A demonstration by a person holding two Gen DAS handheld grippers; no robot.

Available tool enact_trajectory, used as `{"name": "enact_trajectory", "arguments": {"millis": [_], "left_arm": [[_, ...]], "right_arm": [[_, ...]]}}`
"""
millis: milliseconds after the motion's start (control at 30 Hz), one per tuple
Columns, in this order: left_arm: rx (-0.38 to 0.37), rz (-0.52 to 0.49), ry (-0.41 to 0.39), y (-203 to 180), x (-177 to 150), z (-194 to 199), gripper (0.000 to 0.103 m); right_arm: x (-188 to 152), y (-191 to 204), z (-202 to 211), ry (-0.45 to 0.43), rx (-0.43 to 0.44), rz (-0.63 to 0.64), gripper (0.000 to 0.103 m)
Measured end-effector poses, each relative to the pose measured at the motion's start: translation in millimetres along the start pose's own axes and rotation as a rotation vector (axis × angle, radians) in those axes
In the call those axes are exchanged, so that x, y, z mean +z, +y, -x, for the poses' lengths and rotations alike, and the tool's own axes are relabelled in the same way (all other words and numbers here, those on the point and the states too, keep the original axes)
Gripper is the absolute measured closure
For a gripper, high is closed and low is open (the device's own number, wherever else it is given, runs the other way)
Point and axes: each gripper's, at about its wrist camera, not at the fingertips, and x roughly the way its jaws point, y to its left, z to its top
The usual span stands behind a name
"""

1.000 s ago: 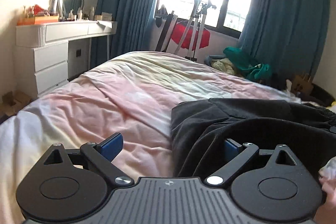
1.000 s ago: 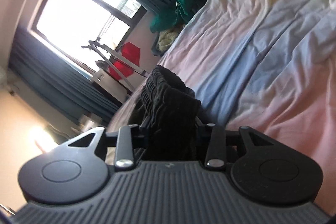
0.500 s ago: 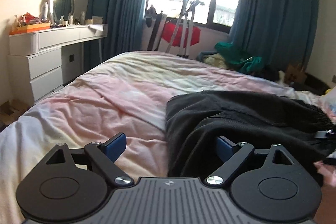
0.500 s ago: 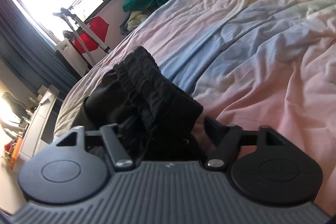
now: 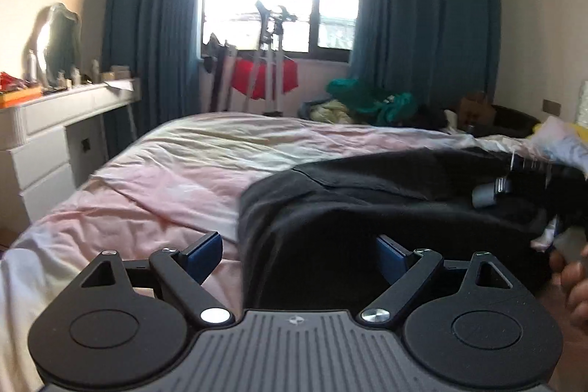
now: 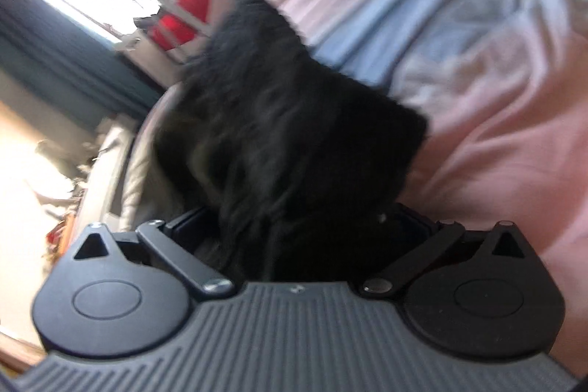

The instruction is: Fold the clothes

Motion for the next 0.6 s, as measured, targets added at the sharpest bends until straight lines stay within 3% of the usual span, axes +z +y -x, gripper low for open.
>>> {"name": "enact_trajectory", "arguments": {"millis": [100,133,200,267,333,400,500,600], "left_arm": [[-0.057,-0.026,0.04,-7.7,-4.9,-5.9,0.018],[-0.07,-0.049,0.054,-12.3,-6.9,-7.9,0.018],[-0.099,-0.087,0.073,-21.4,-11.4,-9.7,0.017],[-0.12,-0.143,0.09,-31.2,-16.1,-9.4,0.015],[-0.14,-0.193,0.107,-38.4,-19.8,-8.1,0.014],[-0.165,-0.22,0.128,-39.9,-19.6,-5.7,0.014],[-0.226,-0.143,0.162,-25.0,-7.9,-0.8,0.013],[-0.281,0.109,0.179,5.2,1.1,-0.6,0.006]], "right_arm": [[-0.6,4.8,21.7,-0.058,0.158,-0.054,0.0],[-1.1,5.8,23.7,-0.06,0.161,-0.055,0.001],[-2.7,6.8,20.2,-0.037,0.096,-0.033,0.006],[-5.1,6.2,14.5,-0.007,0.018,-0.009,0.02],[-9.5,1.3,3.3,0.038,-0.092,0.016,0.02],[-9.2,0.5,2.4,0.047,-0.113,0.011,0.021],[-9.2,2.4,5.7,0.042,-0.11,0.005,0.026],[-11.4,4.4,7.7,0.035,-0.111,0.008,0.027]]}}
